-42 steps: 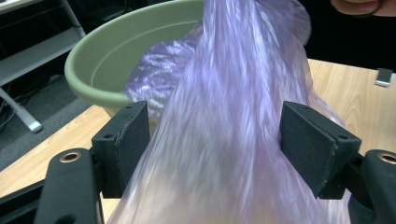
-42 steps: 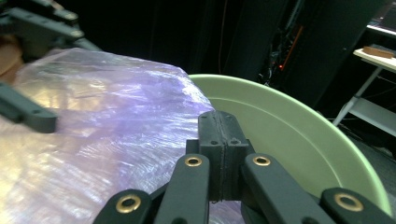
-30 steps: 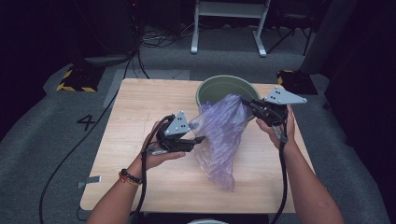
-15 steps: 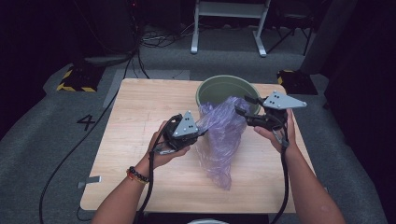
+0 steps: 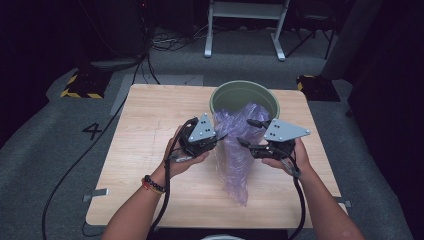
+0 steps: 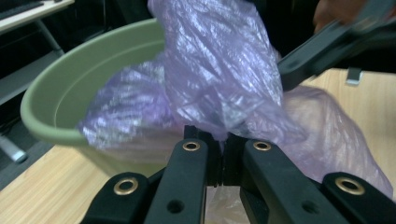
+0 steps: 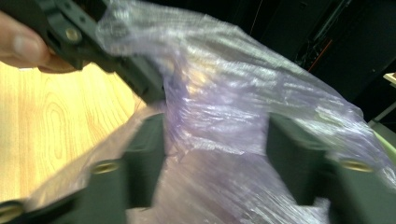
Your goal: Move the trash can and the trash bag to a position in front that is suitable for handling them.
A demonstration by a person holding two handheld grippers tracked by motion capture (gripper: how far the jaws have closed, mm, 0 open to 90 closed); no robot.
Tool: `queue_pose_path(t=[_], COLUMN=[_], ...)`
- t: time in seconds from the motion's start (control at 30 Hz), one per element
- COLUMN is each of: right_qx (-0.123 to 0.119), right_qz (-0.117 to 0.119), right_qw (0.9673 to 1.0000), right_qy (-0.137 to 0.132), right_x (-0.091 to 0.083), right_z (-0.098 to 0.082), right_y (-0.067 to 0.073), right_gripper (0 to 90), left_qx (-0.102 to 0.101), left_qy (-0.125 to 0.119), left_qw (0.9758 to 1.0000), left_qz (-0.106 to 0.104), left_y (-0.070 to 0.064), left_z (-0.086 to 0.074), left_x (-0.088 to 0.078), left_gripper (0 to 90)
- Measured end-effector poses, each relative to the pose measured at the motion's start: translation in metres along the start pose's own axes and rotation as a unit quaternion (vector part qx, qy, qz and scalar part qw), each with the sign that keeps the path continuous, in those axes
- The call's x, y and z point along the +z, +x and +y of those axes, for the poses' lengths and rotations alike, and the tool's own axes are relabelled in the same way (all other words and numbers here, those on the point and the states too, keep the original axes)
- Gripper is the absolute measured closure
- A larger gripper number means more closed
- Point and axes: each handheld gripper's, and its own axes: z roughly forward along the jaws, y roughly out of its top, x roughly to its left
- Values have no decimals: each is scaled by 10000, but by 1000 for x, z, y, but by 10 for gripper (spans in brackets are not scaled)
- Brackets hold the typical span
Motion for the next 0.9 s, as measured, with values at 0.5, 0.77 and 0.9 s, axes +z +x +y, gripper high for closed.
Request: queue_pose_path(t=[0.5,0.77,0.9], right_qx=[446,679,813], right_qz=[-440,-583,-699], right_qw=[9967,9940,9924], right_qy=[-510,-625,-607], right_x=[-18,-18,-16], right_z=[2,0,-1], right_y=[-24,-38,-45], right_gripper=[888,877,791], left_qx=[-487,-218,10], left_qy=[-301,-38,9], left_qw=[9984,9995,9997], left_qz=[-6,-246,-248], left_y=[10,4,0], left_z=[6,11,14], left_x=[1,16,20], left_gripper=[374,555,765])
